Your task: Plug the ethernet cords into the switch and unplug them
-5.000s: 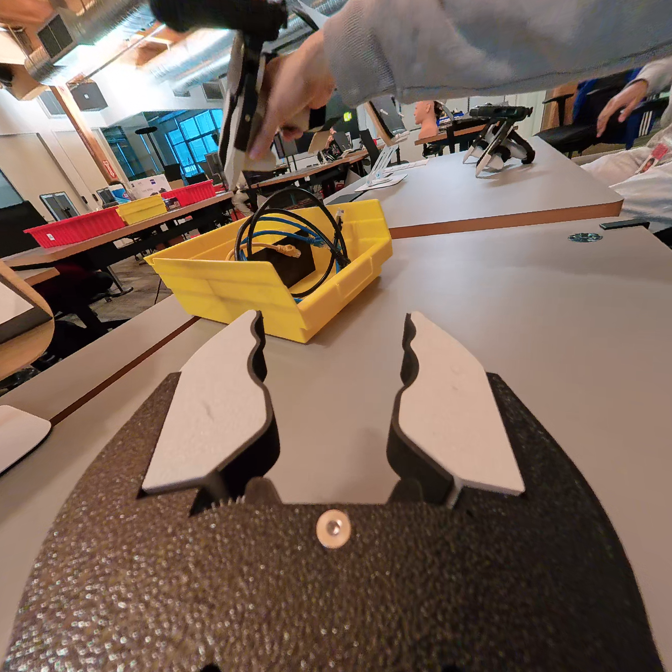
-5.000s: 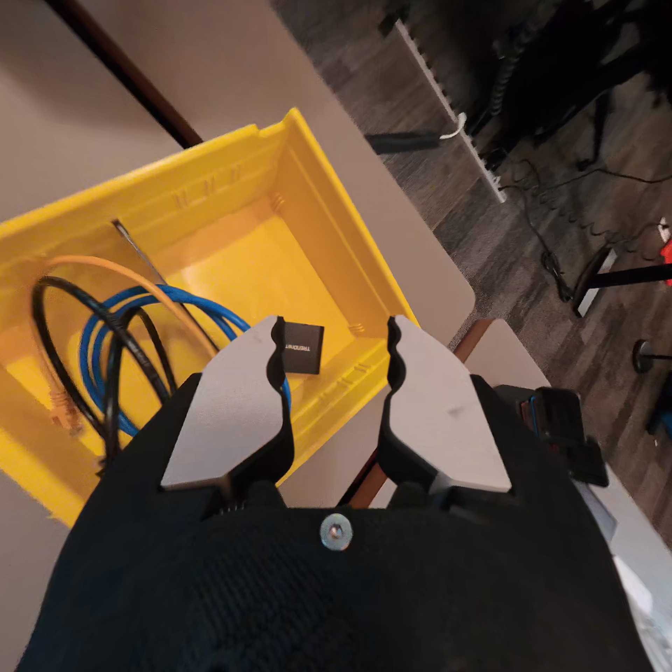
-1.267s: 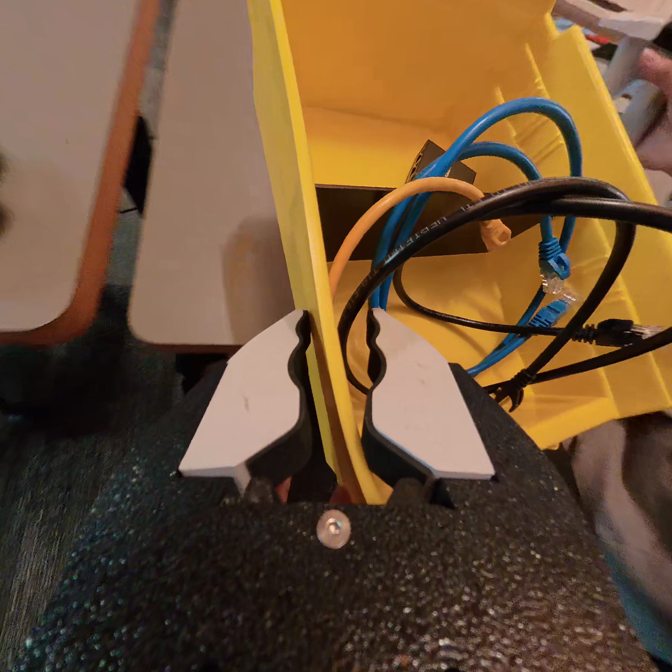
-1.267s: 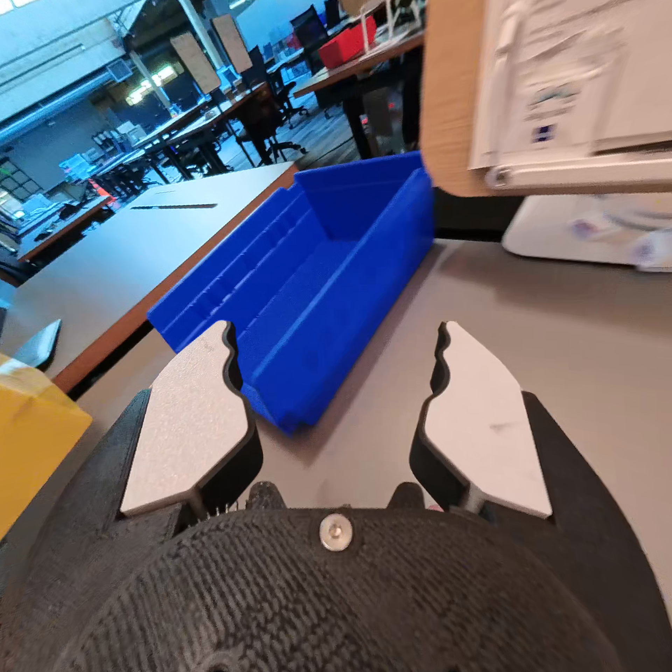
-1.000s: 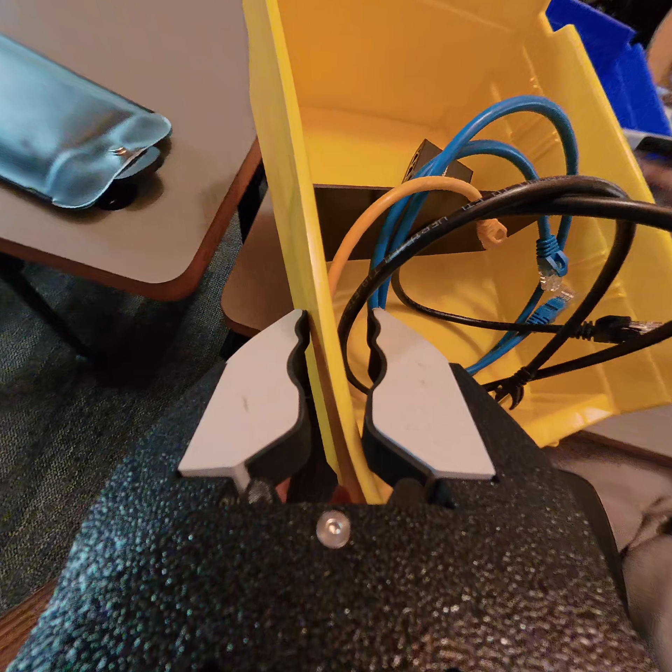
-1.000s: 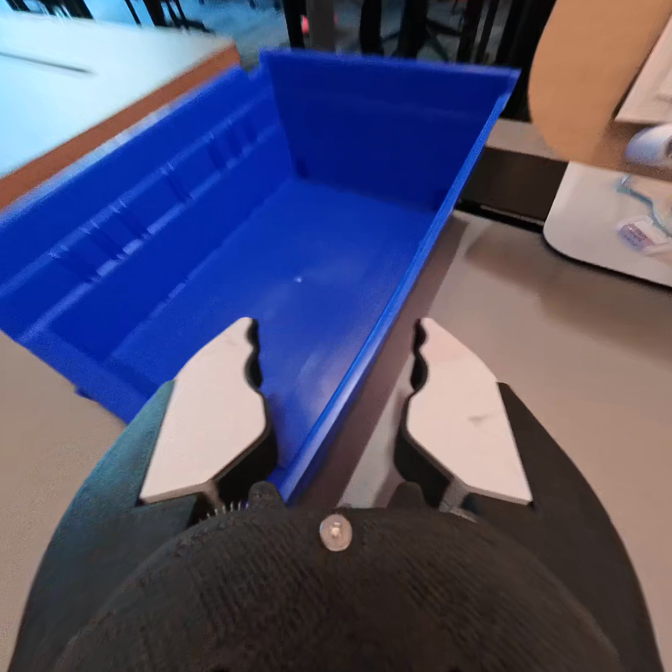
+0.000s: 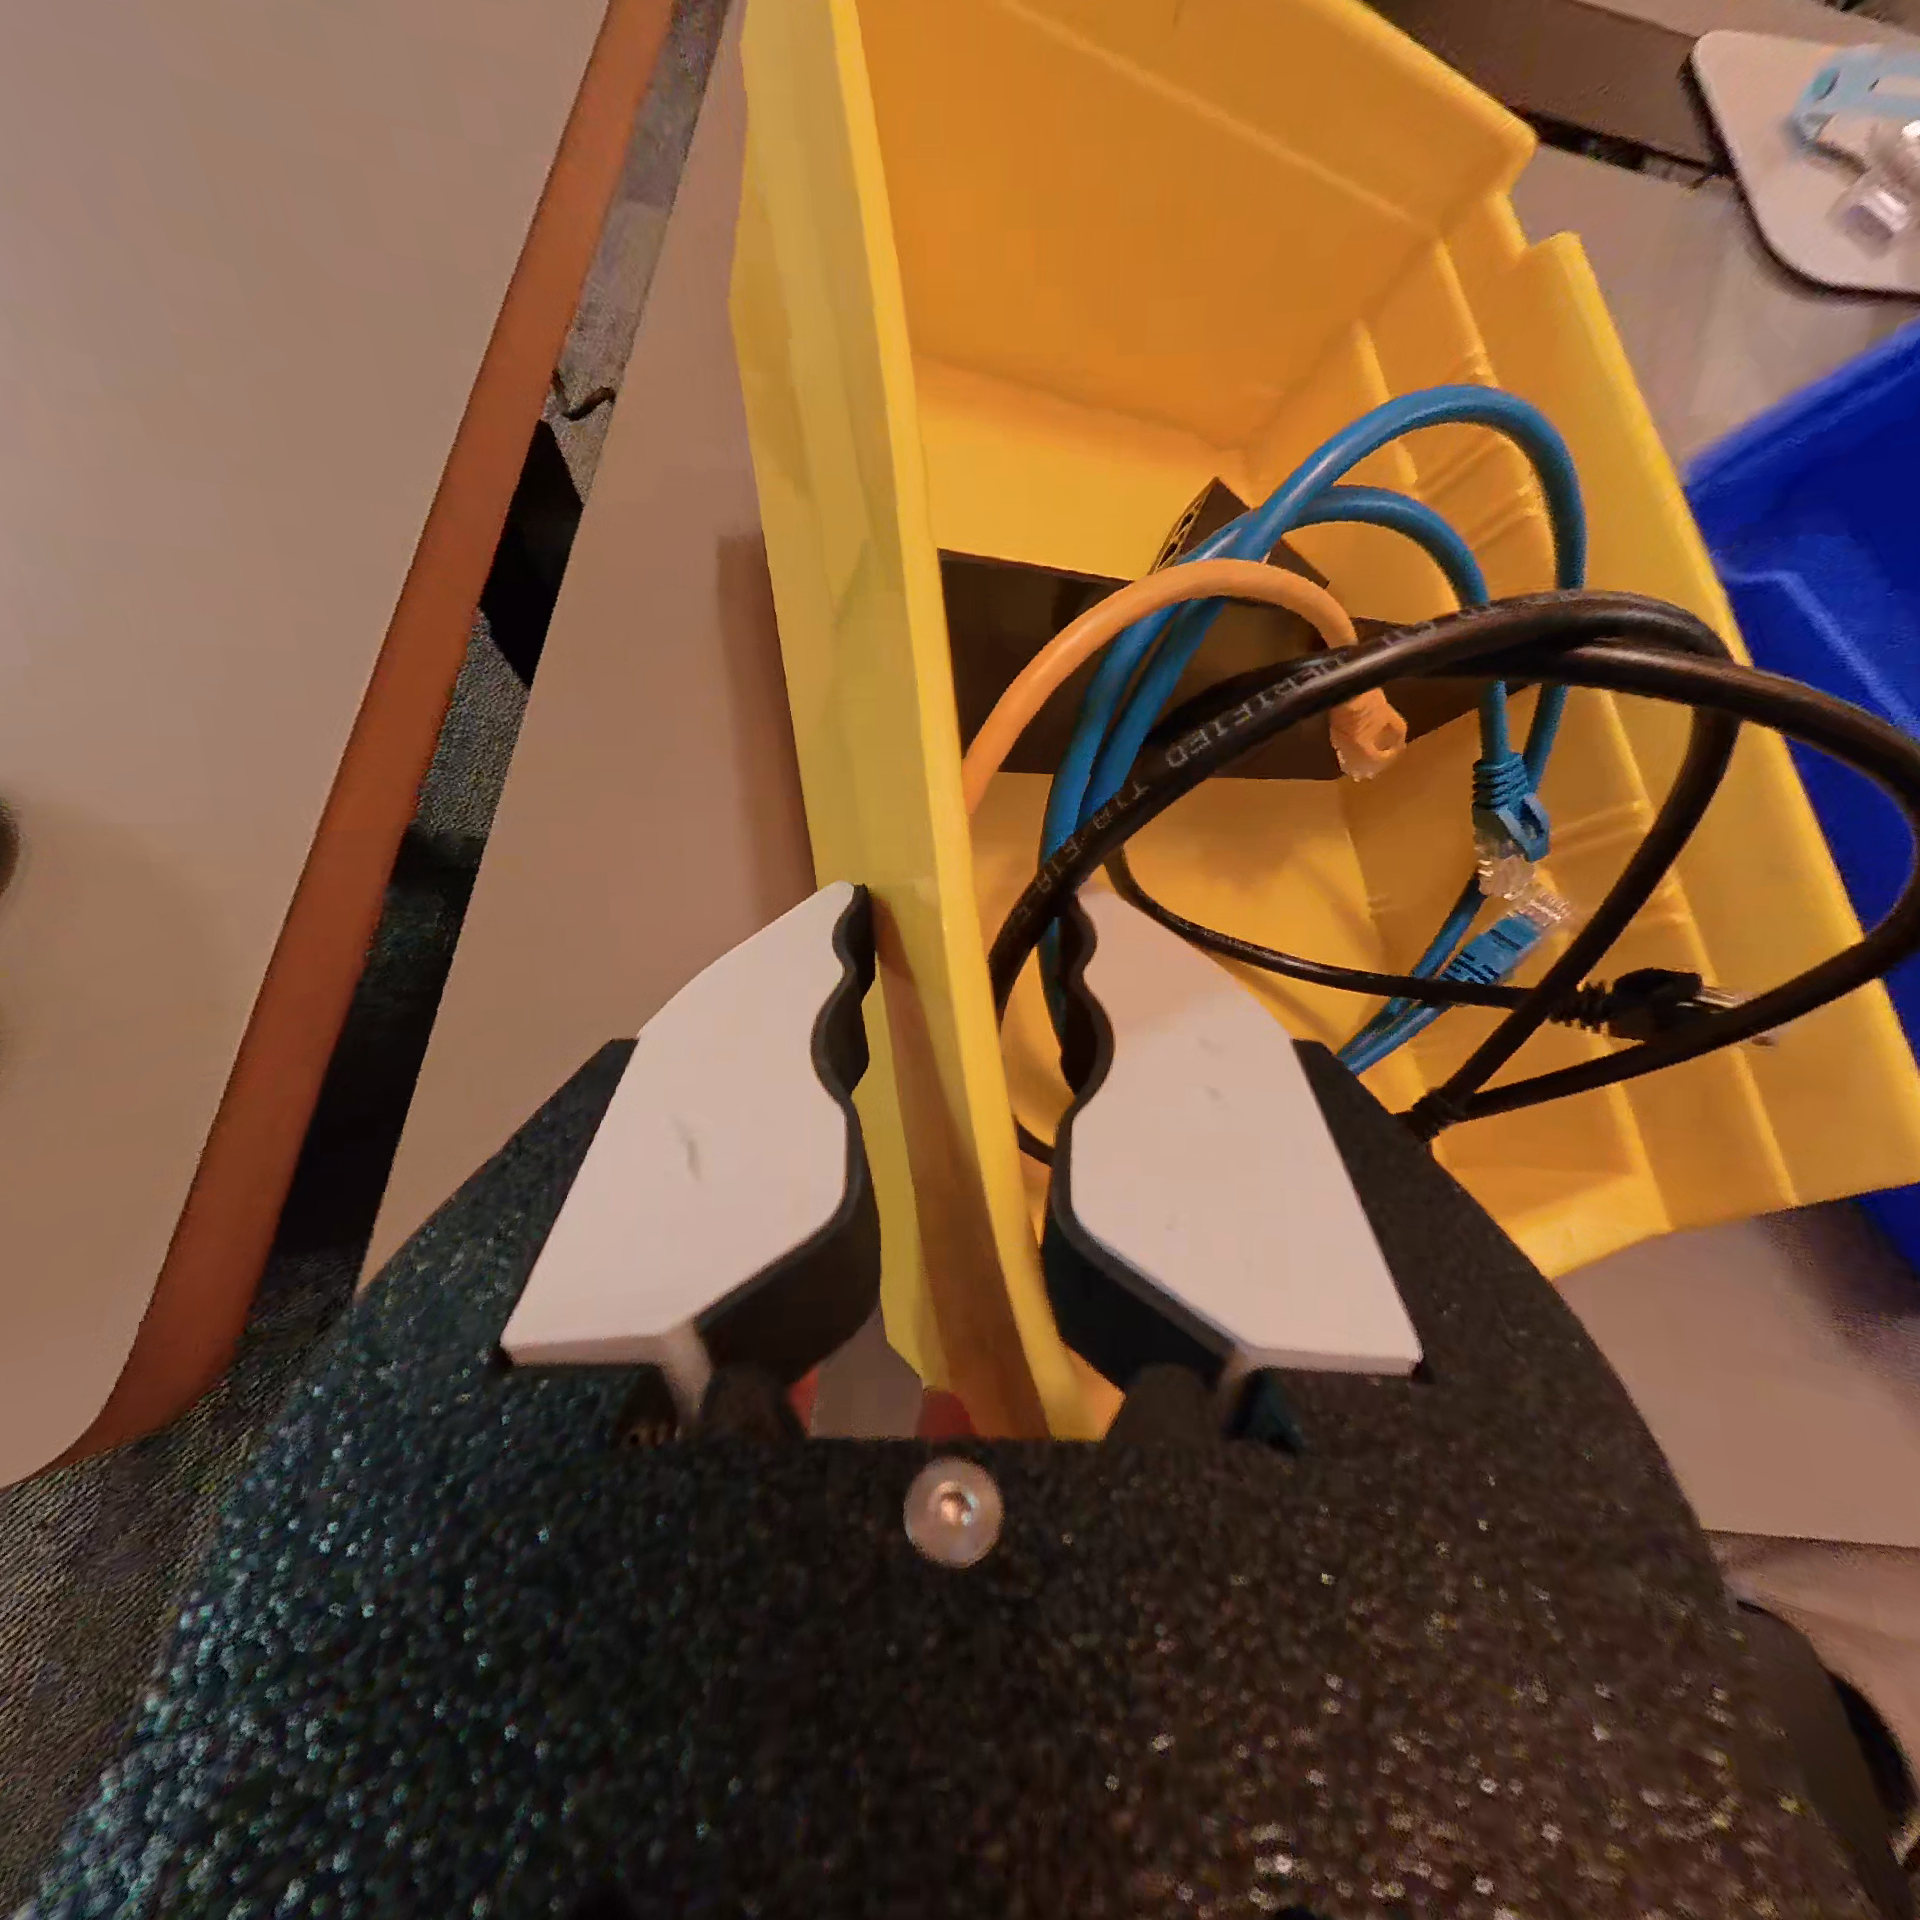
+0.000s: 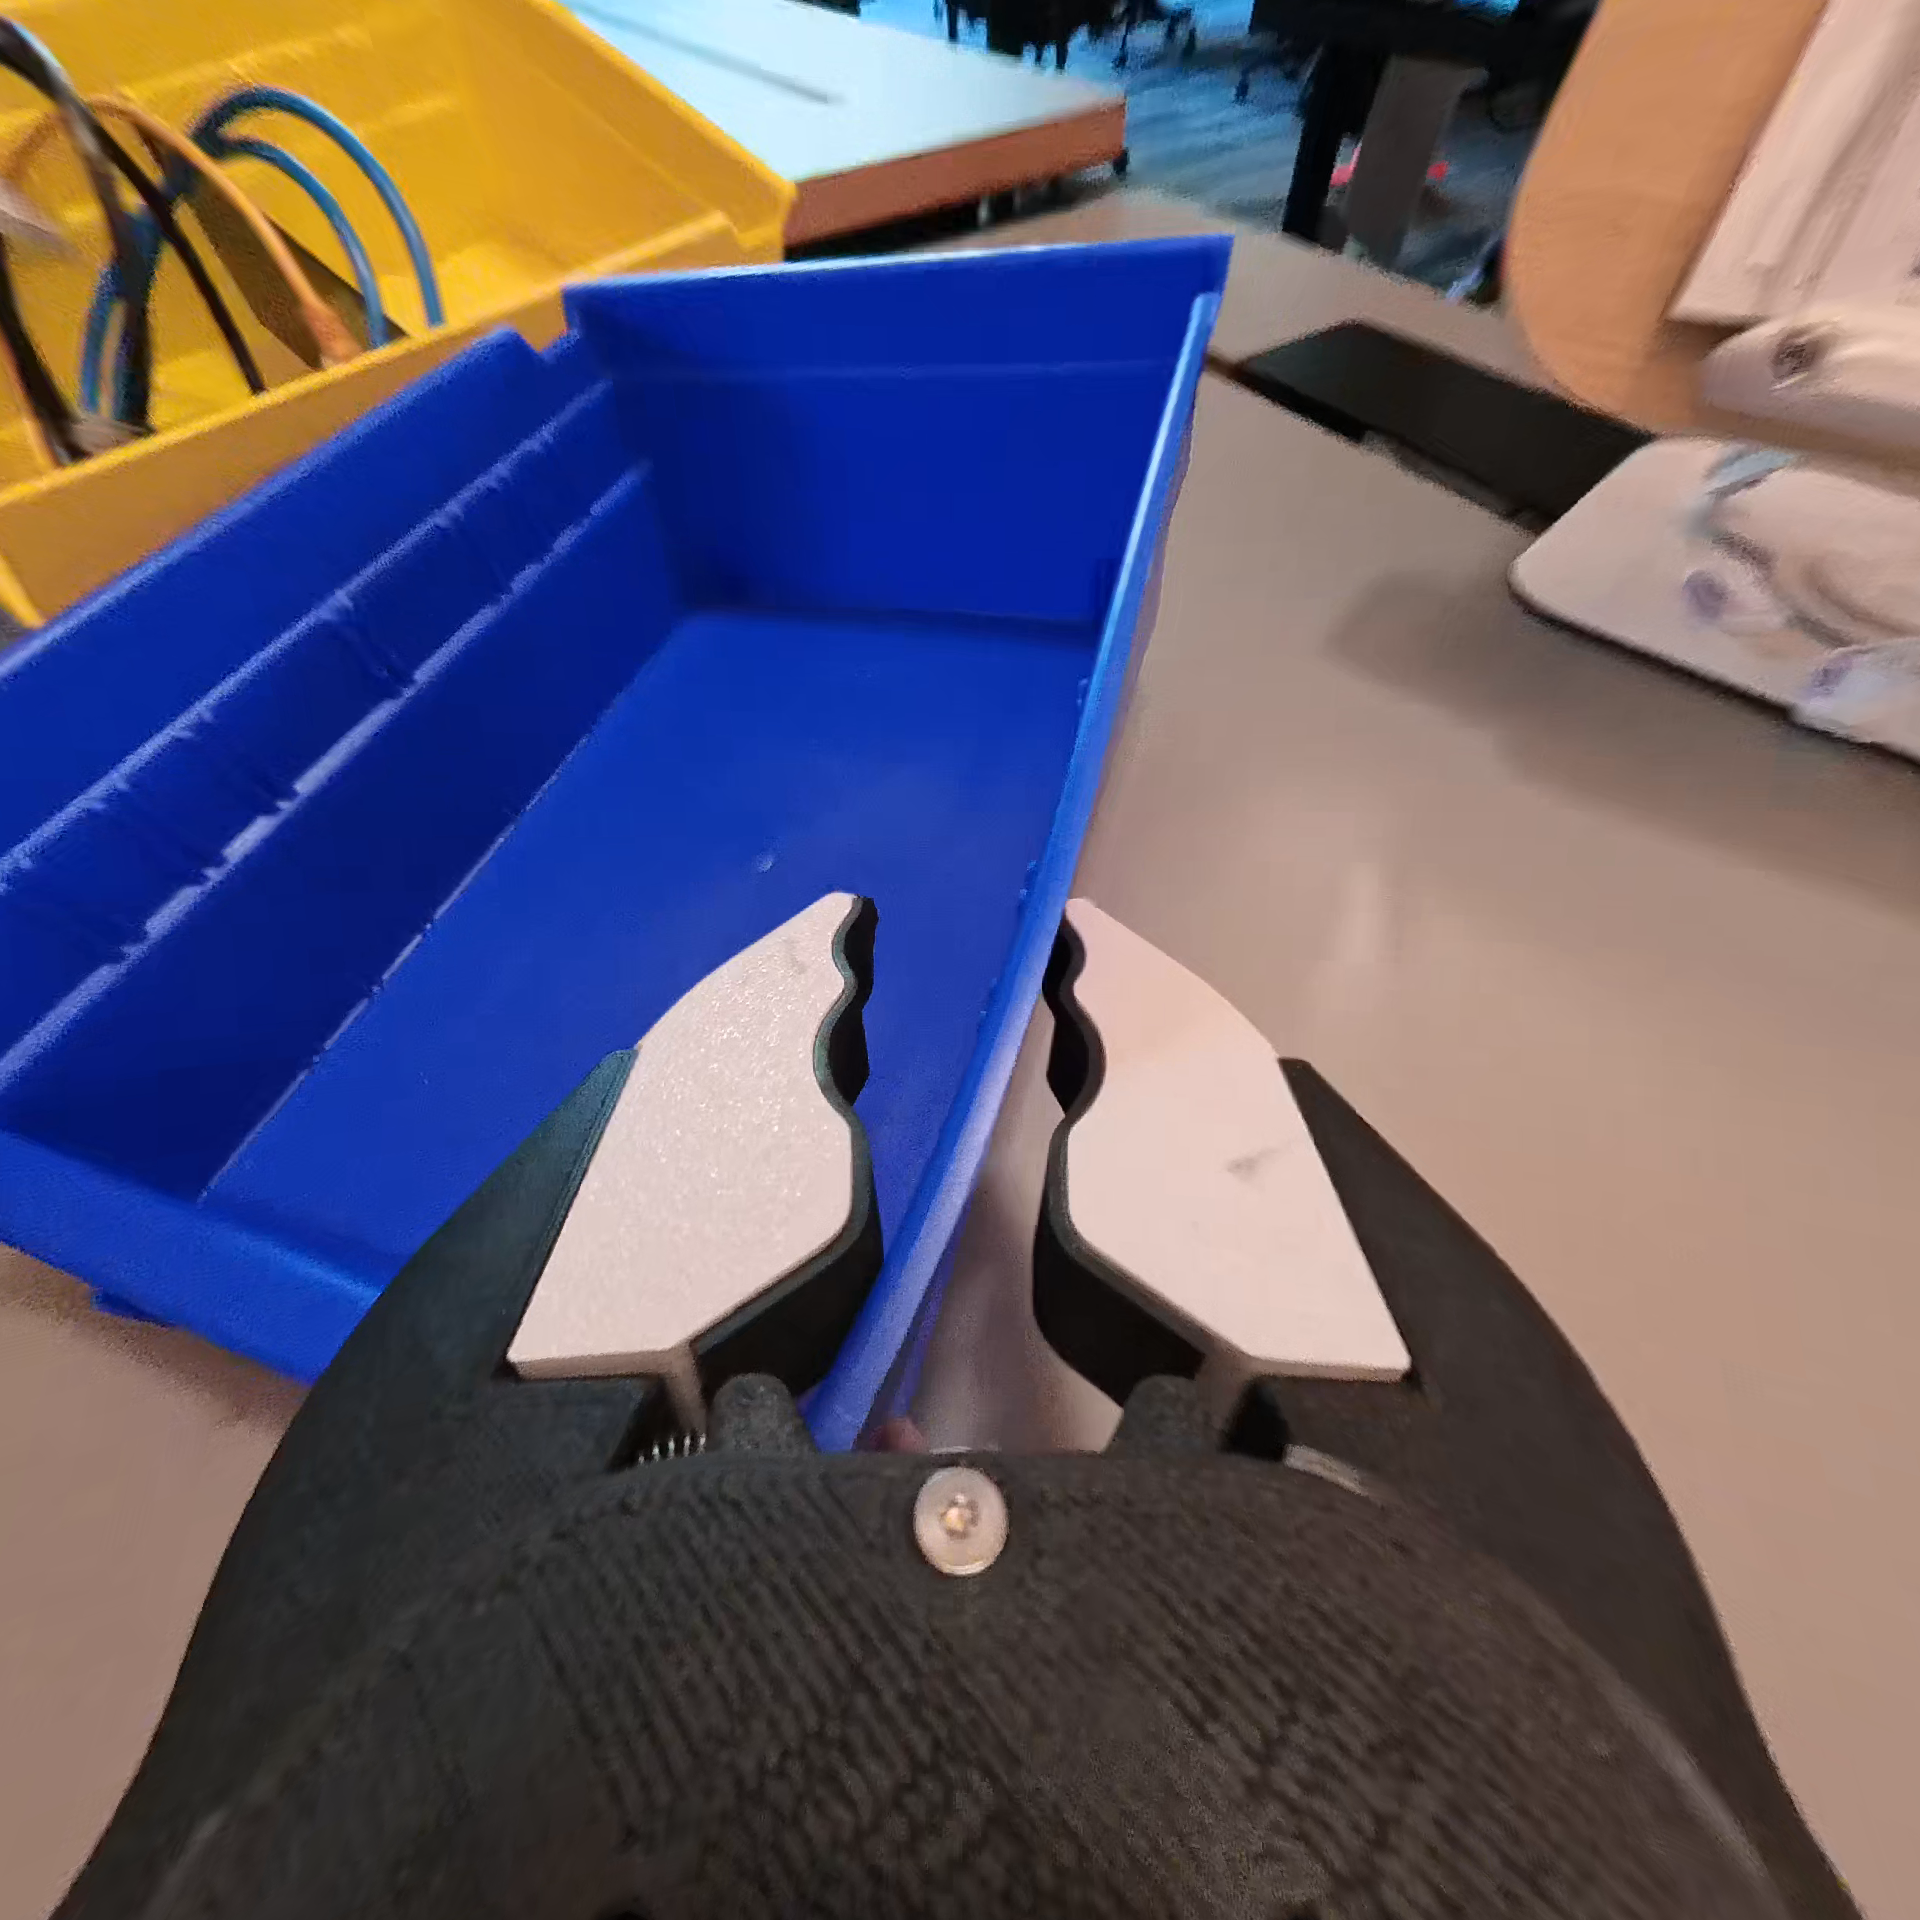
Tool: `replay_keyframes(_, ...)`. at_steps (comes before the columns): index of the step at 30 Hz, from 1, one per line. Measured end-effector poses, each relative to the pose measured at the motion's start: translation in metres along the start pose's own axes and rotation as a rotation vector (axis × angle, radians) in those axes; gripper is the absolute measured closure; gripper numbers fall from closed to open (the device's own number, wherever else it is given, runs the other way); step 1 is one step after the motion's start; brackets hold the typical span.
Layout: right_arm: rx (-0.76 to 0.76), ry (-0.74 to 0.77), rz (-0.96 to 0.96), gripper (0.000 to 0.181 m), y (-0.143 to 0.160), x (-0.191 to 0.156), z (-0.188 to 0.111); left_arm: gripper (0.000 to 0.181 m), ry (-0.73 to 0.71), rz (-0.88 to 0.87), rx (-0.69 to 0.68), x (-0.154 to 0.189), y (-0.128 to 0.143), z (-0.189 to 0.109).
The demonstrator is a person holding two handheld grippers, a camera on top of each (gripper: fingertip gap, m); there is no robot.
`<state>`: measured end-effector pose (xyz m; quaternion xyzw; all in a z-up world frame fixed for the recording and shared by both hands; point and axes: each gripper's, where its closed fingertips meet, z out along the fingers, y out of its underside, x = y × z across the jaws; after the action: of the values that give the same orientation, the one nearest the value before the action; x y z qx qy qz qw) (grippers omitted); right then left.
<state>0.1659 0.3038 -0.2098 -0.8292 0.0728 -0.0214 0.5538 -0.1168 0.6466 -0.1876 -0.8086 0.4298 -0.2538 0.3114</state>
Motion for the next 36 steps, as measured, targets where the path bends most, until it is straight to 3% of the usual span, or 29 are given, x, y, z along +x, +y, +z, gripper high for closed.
replay_keyframes(1, 0.02, 0.027, -0.019, 0.15, -0.001, 0.003, -0.017, 0.148, 0.009, 0.004, 0.003, 0.004, -0.001, 0.002)
replay_keyframes(5, 0.131, 0.113, 0.019, 0.15, -0.003, 0.038, -0.111, 0.149, 0.09, 0.012, 0.041, 0.046, -0.012, 0.013)
replay_keyframes(8, 0.204, 0.22, 0.126, 0.15, 0.001, 0.09, -0.192, 0.15, 0.199, -0.002, 0.046, 0.108, -0.017, 0.036)
replay_keyframes(11, 0.24, 0.444, 0.151, 0.149, 0.013, 0.156, -0.263, 0.15, 0.305, 0.0, 0.059, 0.181, -0.025, 0.066)
replay_keyframes(14, 0.229, 0.665, 0.16, 0.149, 0.035, 0.223, -0.321, 0.152, 0.381, 0.019, 0.02, 0.238, -0.026, 0.094)
replay_keyframes(18, 0.201, 0.861, 0.224, 0.148, 0.073, 0.289, -0.377, 0.152, 0.377, 0.022, -0.004, 0.264, -0.031, 0.122)
replay_keyframes(21, 0.215, 0.915, 0.313, 0.148, 0.098, 0.319, -0.4, 0.152, 0.278, 0.05, 0.01, 0.255, -0.037, 0.138)
replay_keyframes(26, 0.239, 0.955, 0.392, 0.147, 0.122, 0.348, -0.414, 0.151, 0.273, 0.023, 0.021, 0.24, -0.042, 0.146)
replay_keyframes(36, 0.13, 0.958, 0.36, 0.145, 0.135, 0.371, -0.394, 0.151, 0.294, -0.034, 0.021, 0.225, -0.055, 0.178)
